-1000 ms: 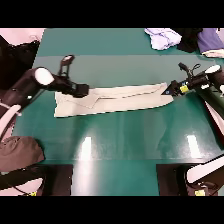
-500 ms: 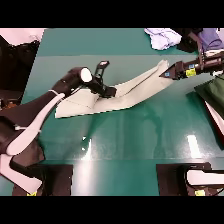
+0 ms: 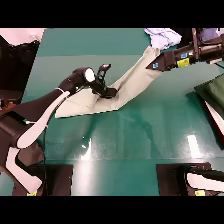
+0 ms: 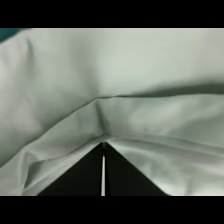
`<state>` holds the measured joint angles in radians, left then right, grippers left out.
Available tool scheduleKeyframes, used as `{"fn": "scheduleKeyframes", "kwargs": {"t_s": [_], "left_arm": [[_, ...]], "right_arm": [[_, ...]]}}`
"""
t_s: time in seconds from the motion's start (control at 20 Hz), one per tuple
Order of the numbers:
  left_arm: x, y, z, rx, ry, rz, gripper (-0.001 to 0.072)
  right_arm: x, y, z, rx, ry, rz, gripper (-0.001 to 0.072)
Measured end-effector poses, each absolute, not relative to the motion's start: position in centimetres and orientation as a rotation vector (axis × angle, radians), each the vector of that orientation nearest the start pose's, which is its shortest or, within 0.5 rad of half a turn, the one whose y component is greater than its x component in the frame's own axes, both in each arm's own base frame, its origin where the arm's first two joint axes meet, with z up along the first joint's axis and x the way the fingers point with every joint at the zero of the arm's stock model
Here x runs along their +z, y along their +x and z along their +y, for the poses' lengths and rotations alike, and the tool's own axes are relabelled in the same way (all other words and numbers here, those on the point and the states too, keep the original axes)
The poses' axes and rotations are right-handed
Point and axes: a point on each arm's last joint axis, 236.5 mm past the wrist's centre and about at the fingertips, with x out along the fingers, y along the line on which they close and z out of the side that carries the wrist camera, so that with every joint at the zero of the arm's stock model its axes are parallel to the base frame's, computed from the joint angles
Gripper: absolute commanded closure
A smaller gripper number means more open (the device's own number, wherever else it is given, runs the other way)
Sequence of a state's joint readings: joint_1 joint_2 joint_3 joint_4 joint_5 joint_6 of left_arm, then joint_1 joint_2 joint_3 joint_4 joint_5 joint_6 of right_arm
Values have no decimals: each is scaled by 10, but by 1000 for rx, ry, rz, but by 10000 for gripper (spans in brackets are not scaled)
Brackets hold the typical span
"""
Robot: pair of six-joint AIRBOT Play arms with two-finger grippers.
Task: Fold the shirts.
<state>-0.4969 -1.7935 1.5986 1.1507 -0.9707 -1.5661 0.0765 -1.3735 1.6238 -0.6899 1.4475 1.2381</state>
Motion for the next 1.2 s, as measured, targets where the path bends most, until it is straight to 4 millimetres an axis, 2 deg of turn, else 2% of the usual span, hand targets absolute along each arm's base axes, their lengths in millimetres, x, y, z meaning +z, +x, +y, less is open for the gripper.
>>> {"fn": "scheduleKeyframes", "kwargs": {"t_s": [0.15, 0.25, 0.35, 0.5, 0.7, 0.8, 0.9, 1.0, 1.15, 1.2], "left_arm": [[9, 440, -308, -613, -91, 1155, 675], [43, 445, -283, -593, -64, 1099, 674], [81, 453, -244, -538, -40, 1029, 674], [142, 456, -173, -423, -17, 921, 674], [204, 437, -79, -239, 19, 820, 674], [225, 424, -45, -164, 20, 789, 674], [236, 413, -19, -100, 22, 778, 674], [239, 404, -5, -68, 18, 783, 674], [241, 397, 5, -43, 14, 796, 674], [240, 395, 6, -39, 14, 800, 674]], "right_arm": [[207, 380, 226, 934, 256, 988, 697], [211, 378, 244, 962, 234, 988, 697], [213, 376, 271, 1012, 204, 991, 697], [210, 370, 323, 1108, 160, 991, 697], [194, 368, 403, 1195, 151, 949, 696], [175, 371, 438, 1203, 169, 928, 694], [151, 374, 467, 1201, 181, 914, 694], [129, 374, 492, 1207, 178, 909, 694], [95, 370, 523, 1216, 165, 906, 689], [87, 368, 531, 1213, 166, 901, 552]]}}
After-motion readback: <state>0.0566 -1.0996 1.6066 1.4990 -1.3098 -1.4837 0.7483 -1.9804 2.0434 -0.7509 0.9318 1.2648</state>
